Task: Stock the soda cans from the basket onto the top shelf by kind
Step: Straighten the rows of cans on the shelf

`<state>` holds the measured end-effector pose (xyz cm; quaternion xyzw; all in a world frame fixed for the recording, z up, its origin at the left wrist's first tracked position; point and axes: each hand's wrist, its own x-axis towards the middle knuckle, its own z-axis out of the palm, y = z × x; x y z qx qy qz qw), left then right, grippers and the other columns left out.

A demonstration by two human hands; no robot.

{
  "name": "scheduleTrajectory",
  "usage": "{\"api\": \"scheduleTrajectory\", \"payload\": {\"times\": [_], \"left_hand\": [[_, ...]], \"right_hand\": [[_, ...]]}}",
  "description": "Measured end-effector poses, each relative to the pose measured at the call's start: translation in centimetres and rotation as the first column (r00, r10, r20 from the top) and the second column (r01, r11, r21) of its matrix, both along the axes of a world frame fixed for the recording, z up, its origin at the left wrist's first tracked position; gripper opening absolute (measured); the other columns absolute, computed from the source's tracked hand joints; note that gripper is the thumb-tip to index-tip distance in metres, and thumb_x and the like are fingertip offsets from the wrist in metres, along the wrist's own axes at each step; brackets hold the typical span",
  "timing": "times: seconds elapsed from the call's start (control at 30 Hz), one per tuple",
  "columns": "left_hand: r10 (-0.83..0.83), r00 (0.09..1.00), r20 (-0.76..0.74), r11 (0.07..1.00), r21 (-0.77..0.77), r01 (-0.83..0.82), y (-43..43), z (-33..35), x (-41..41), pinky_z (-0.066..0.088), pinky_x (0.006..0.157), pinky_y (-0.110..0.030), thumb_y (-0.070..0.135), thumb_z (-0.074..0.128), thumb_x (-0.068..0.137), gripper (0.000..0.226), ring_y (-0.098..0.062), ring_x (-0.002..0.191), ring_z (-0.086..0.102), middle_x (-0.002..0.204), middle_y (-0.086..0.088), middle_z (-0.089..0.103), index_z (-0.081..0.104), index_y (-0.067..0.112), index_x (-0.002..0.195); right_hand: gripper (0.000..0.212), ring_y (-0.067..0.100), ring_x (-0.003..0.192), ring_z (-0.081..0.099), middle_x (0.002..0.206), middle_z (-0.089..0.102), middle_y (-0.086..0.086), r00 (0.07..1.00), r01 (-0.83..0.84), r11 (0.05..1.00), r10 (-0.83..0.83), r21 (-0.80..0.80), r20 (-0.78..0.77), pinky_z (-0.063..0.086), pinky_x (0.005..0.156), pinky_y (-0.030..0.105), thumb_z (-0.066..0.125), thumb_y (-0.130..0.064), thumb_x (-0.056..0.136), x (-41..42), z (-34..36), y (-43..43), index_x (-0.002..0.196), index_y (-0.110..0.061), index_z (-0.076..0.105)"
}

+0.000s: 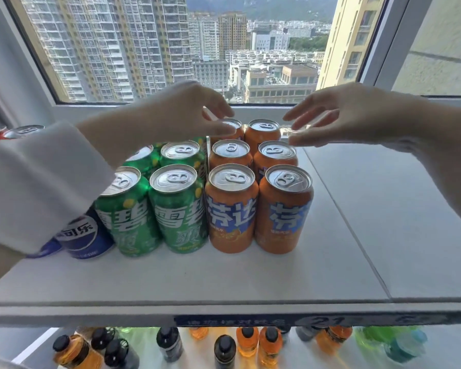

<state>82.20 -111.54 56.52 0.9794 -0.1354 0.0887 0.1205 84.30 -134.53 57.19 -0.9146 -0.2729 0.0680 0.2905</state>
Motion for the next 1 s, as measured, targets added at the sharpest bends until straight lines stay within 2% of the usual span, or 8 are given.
{"api": "scheduleTrajectory", "payload": {"times": [0.1, 0.2, 0.37, 0.63, 0.7, 0.77, 0.87, 1.0], "left_hand": [[0.039, 0.997, -0.059, 0.993, 0.114, -0.032, 0.1, -0.5, 3.2, 0.031, 0.103, -0.032, 0.041, 0.056, 0.085, 0.049, -0.017, 0.115, 0.053, 0.131, -0.001, 0.054, 0.051, 0.019, 0.128], [0.067, 0.994, -0.090, 0.989, 0.137, -0.054, 0.0, -0.6, 4.9, 0.029, 0.107, -0.037, 0.041, 0.055, 0.087, 0.052, -0.022, 0.124, 0.048, 0.137, -0.005, 0.050, 0.048, 0.016, 0.131], [0.076, 0.993, -0.085, 0.992, 0.106, -0.067, -0.1, -0.4, 5.7, 0.031, 0.106, -0.037, 0.039, 0.056, 0.087, 0.052, -0.024, 0.123, 0.049, 0.138, -0.008, 0.049, 0.049, 0.013, 0.131], [0.077, 0.989, -0.129, 0.991, 0.117, -0.062, 0.0, -0.9, 6.5, 0.031, 0.106, -0.039, 0.043, 0.057, 0.085, 0.053, -0.022, 0.121, 0.050, 0.136, -0.004, 0.051, 0.048, 0.019, 0.130], [0.081, 0.988, -0.134, 0.992, 0.107, -0.067, 0.0, -0.9, 6.9, 0.032, 0.106, -0.039, 0.043, 0.058, 0.084, 0.053, -0.022, 0.121, 0.050, 0.136, -0.004, 0.051, 0.048, 0.018, 0.130], [0.083, 0.986, -0.147, 0.992, 0.103, -0.068, 0.0, -1.0, 7.4, 0.033, 0.105, -0.038, 0.044, 0.058, 0.084, 0.054, -0.023, 0.121, 0.050, 0.135, -0.004, 0.051, 0.049, 0.018, 0.130], [0.089, 0.981, -0.173, 0.990, 0.120, -0.068, -0.3, -1.6, 8.4, 0.035, 0.103, -0.037, 0.045, 0.059, 0.082, 0.057, -0.023, 0.121, 0.049, 0.135, -0.004, 0.051, 0.048, 0.018, 0.131], [0.083, 0.981, -0.173, 0.995, 0.064, -0.073, -0.2, -2.2, 9.4, 0.038, 0.092, -0.030, 0.045, 0.065, 0.078, 0.056, -0.019, 0.113, 0.053, 0.129, -0.002, 0.057, 0.055, 0.019, 0.126]], "right_hand": [[0.054, -0.006, 0.090, 0.062, 0.098, 0.063, -0.025, 0.995, -0.094, 0.988, 0.098, -0.126, 0.030, 0.050, 0.071, 0.020, 0.067, -0.057, 0.049, -1.7, -0.2, 0.1, 0.102, -0.043, 0.066], [0.048, 0.000, 0.099, 0.059, 0.107, 0.062, -0.022, 0.979, -0.150, 0.964, 0.175, -0.221, 0.100, 0.051, 0.088, 0.032, 0.070, -0.057, 0.050, -3.3, -1.4, 0.7, 0.097, -0.048, 0.068], [0.033, 0.006, 0.100, 0.057, 0.109, 0.063, -0.016, 0.966, -0.111, 0.972, 0.154, -0.206, 0.207, 0.047, 0.090, 0.031, 0.077, -0.037, 0.064, -3.3, -2.6, 0.8, 0.096, -0.040, 0.071], [0.046, 0.001, 0.096, 0.061, 0.099, 0.066, -0.022, 0.987, -0.104, 0.991, 0.113, -0.084, 0.115, 0.052, 0.082, 0.027, 0.068, -0.057, 0.052, -2.7, -1.8, 0.7, 0.094, -0.041, 0.071], [0.046, 0.001, 0.092, 0.063, 0.094, 0.064, -0.024, 0.984, -0.053, 0.999, 0.052, 0.000, 0.169, 0.050, 0.077, 0.019, 0.069, -0.050, 0.060, -0.9, -1.2, 1.0, 0.102, -0.033, 0.069], [0.047, 0.006, 0.090, 0.061, 0.104, 0.066, -0.011, 0.959, 0.023, 1.000, -0.027, 0.017, 0.281, 0.043, 0.073, 0.014, 0.071, -0.040, 0.071, 1.9, -1.2, 1.9, 0.113, -0.021, 0.064], [0.056, 0.013, 0.102, 0.054, 0.126, 0.059, 0.005, 0.960, 0.091, 0.994, -0.069, -0.068, 0.270, 0.039, 0.086, 0.022, 0.070, -0.036, 0.076, 5.9, -2.0, 3.9, 0.124, -0.012, 0.055], [0.062, 0.019, 0.121, 0.051, 0.132, 0.056, 0.005, 0.973, 0.122, 0.976, -0.081, -0.180, 0.218, 0.035, 0.100, 0.025, 0.071, -0.037, 0.076, 8.9, -3.1, 5.9, 0.129, -0.009, 0.053]]}}
